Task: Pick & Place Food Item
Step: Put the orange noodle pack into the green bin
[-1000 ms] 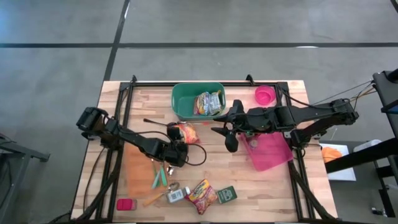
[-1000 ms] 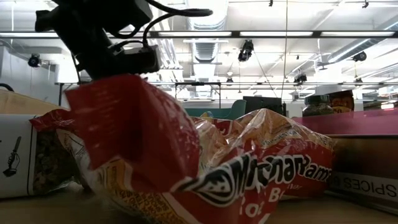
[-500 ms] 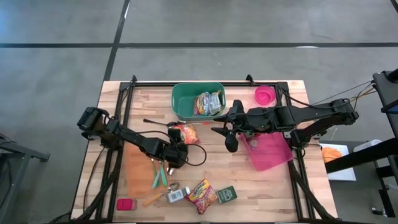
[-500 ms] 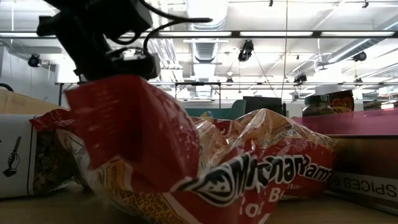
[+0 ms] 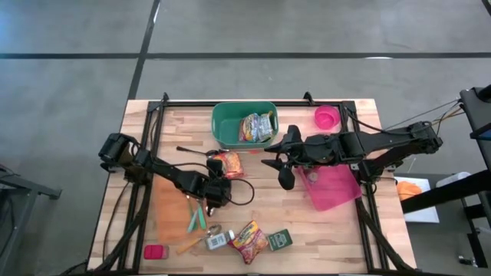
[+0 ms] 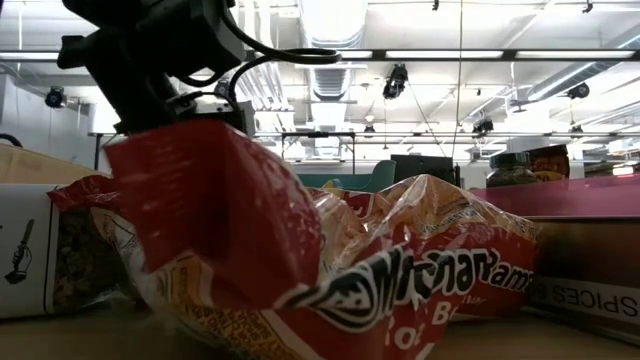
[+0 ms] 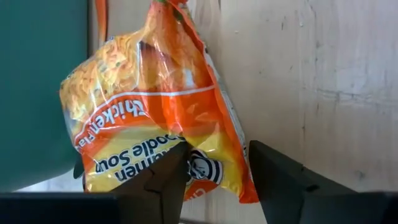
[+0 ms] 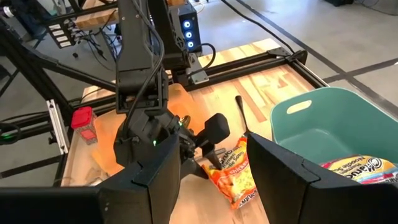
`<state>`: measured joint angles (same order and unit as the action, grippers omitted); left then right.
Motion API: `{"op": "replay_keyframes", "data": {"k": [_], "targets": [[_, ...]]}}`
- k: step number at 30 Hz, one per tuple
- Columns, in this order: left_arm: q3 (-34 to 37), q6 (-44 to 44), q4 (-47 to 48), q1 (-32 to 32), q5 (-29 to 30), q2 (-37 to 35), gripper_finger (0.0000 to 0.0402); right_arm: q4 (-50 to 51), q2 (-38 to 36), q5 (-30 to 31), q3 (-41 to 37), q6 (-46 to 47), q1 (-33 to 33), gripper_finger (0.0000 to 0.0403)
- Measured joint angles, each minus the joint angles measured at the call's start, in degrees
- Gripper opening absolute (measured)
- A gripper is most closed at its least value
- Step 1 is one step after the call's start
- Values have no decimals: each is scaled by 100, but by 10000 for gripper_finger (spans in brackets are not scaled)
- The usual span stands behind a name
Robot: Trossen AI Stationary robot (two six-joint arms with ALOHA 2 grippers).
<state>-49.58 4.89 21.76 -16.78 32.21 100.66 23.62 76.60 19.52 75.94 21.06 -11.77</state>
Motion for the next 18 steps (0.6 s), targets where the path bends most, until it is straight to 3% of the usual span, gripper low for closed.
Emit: {"op": "replay_keyframes", "data": {"k": [11, 18], "targets": [[-1, 5, -12, 0, -190, -40, 23, 15, 0, 1, 0, -7, 0, 185], [-7, 6, 12, -2, -289, -197, 6, 17, 0, 1, 0, -49, 0, 185]]}}
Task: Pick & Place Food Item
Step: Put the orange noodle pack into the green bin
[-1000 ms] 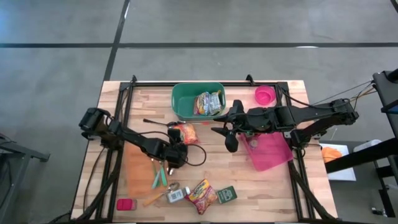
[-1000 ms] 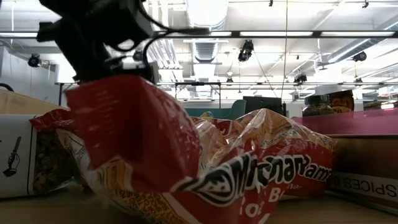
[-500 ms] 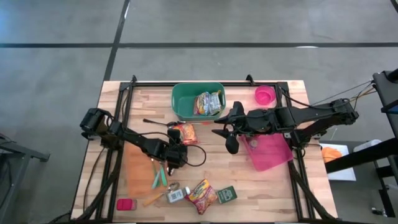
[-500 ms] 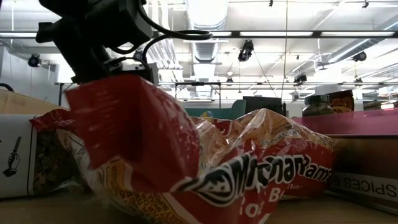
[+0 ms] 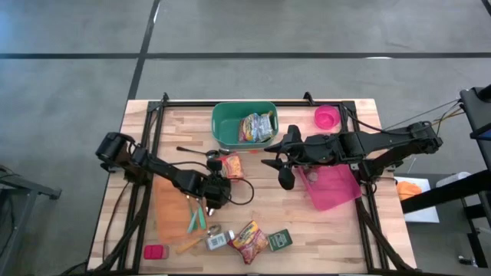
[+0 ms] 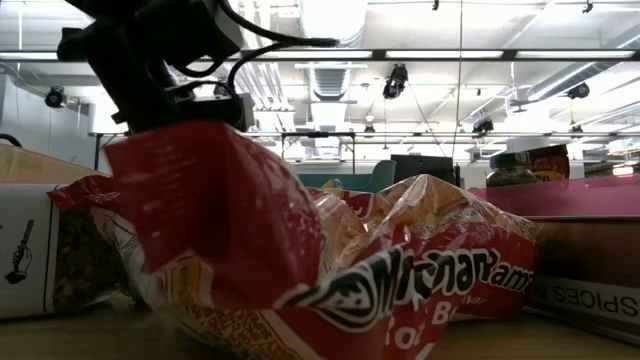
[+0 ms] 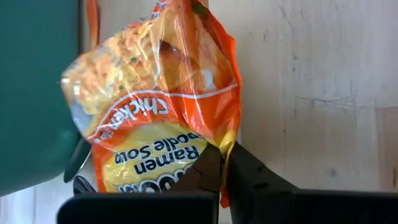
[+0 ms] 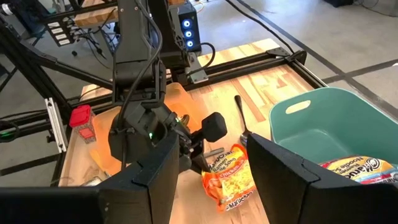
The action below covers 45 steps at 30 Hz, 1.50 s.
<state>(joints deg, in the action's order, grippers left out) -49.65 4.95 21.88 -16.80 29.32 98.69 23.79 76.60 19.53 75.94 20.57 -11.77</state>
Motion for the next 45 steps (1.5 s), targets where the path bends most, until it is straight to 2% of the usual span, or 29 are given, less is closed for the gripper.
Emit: {"op": "replay_keyframes", "data": {"k": [8, 13, 33, 38, 45], "targets": [[-320, 0, 86, 0, 0, -42, 2, 4, 0, 0, 0, -19, 0, 185], [-663, 53, 125, 0, -210, -46, 1, 7, 0, 0, 0, -18, 0, 185], [-2305, 1366, 1349, 35, -362, -112, 0, 2, -4, 0, 55, -110, -9, 185], [-2541, 1705, 1530, 178, -277, -424, 0, -4, -45, 4, 55, -108, -9, 185], [-2539, 2234, 1655, 671, 86, -1263, 0, -25, -236, 16, 55, -108, -9, 185]]}}
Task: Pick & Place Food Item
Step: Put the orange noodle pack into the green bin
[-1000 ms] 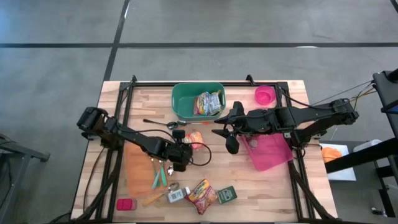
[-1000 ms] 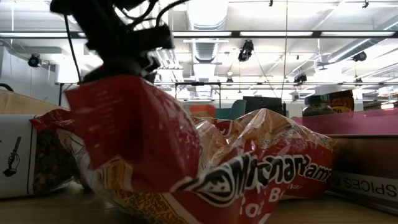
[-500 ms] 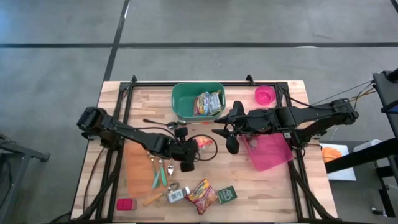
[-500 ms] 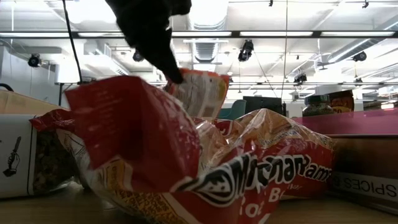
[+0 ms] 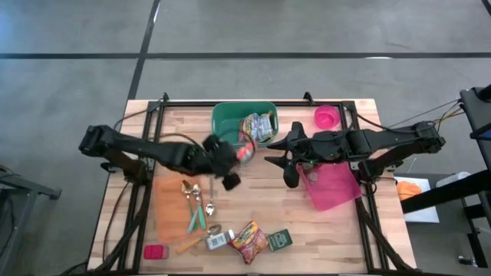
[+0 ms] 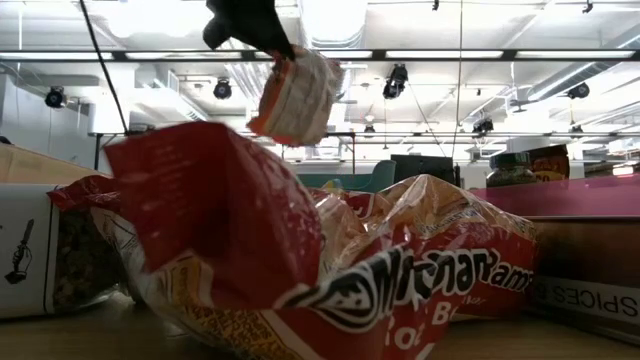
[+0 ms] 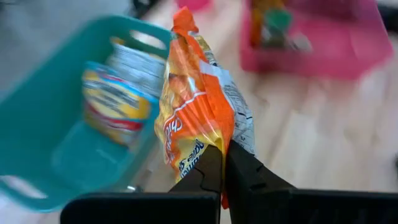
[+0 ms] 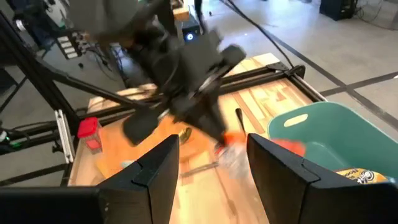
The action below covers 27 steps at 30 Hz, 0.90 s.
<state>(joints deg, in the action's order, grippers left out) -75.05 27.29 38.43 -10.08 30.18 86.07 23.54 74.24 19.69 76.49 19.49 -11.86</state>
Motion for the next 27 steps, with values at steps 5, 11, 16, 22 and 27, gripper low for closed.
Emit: {"op": "replay_keyframes", "data": {"k": [5, 11, 16, 22, 27], "targets": [[0, -477, -102, 603, 378, -396, 0, -17, -92, 144, 2, 0, -2, 185], [4, -1191, -337, 1512, 349, -410, 0, -24, -112, 150, 2, 31, -2, 185], [7, -1129, -512, 2175, -66, -85, 0, -21, -112, 150, 2, 228, -2, 185], [7, -884, -639, 2488, -160, 417, 0, -36, -112, 148, 2, 308, -26, 185], [7, -835, -824, 2491, -349, 858, 0, -57, -112, 143, 2, 306, -31, 185]]}}
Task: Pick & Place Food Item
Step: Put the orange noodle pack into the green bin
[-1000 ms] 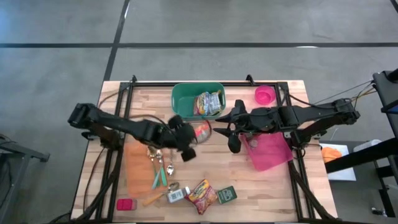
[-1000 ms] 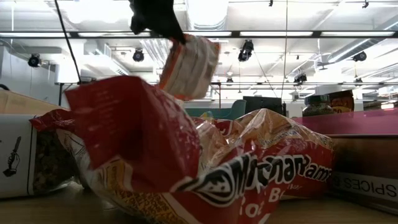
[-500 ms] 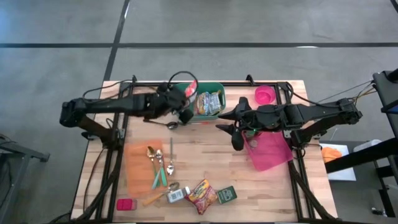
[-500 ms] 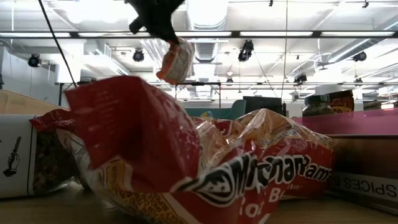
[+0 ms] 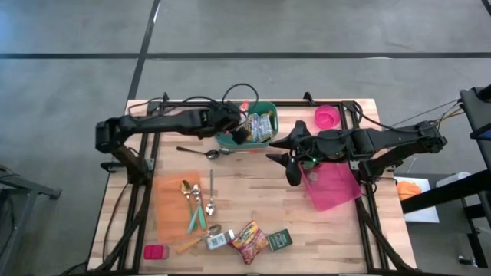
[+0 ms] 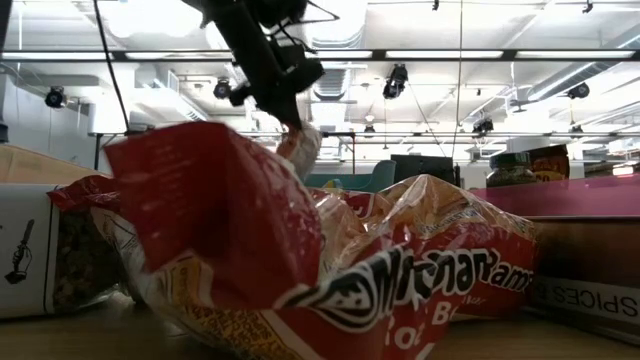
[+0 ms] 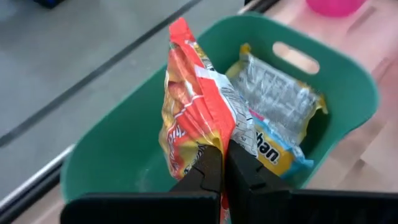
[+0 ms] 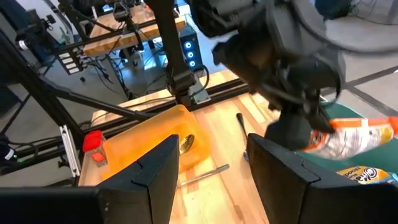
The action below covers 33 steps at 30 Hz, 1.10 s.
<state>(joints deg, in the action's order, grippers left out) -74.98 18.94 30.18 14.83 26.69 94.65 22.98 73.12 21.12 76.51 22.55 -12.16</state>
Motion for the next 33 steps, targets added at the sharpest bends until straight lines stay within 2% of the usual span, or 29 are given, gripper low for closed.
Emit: {"op": "replay_keyframes", "data": {"k": [14, 26, 33], "targets": [[0, 233, -173, -7, -345, 700, 0, -39, 0, -9, -2, 0, -64, 185], [360, 433, -237, -8, -450, 724, 0, -95, 0, -4, -2, 2, -190, 185], [492, 514, -401, -11, -701, 722, 0, -96, 0, 4, -2, 37, -197, 185]]}}
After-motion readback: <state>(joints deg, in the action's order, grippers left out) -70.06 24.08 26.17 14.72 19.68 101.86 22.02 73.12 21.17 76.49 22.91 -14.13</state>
